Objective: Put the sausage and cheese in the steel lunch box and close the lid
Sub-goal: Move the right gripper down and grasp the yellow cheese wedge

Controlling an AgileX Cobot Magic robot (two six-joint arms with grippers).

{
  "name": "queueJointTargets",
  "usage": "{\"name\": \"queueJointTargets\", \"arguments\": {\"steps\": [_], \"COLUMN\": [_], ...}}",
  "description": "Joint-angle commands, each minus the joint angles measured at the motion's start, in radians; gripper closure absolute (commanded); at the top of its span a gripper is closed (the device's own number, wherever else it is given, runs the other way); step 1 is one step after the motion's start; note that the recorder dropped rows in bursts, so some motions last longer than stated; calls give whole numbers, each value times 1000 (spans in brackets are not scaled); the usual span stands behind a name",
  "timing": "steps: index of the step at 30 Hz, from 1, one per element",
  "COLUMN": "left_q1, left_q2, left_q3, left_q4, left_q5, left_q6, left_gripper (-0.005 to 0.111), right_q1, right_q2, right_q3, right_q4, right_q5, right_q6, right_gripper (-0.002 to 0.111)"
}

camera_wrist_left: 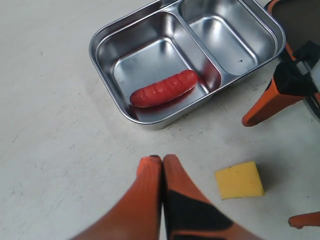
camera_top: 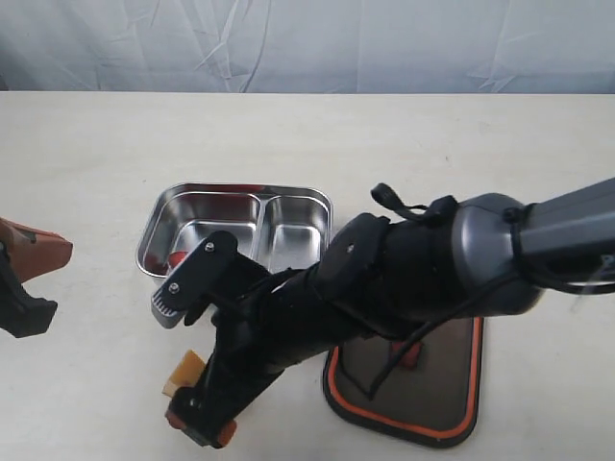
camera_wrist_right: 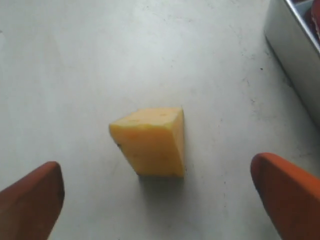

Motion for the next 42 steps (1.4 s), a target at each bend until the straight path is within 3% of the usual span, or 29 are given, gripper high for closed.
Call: {"name": "queueJointTargets", "arguments": {"steps": [1,39,41,42], "left_q1": [-2,-2,-2,-2], "left_q2": [-6,-6,-6,-6], "left_q3": [4,4,4,4], "left_q4": [6,18,18,18], "left_q5": [-5,-6,-6,-6], "left_q6": [-7,-7,-7,-7], "left_gripper": [107,107,107,107], "right_q1": [3,3,3,3], "right_q2": [54,158,158,158], "right_q3": [-53,-77,-77,-77], "right_q4": [25,114,114,114], "right_q5": [6,40,40,40], "right_q6": [-8,-8,-8,-8], "right_gripper": [4,4,12,22]}}
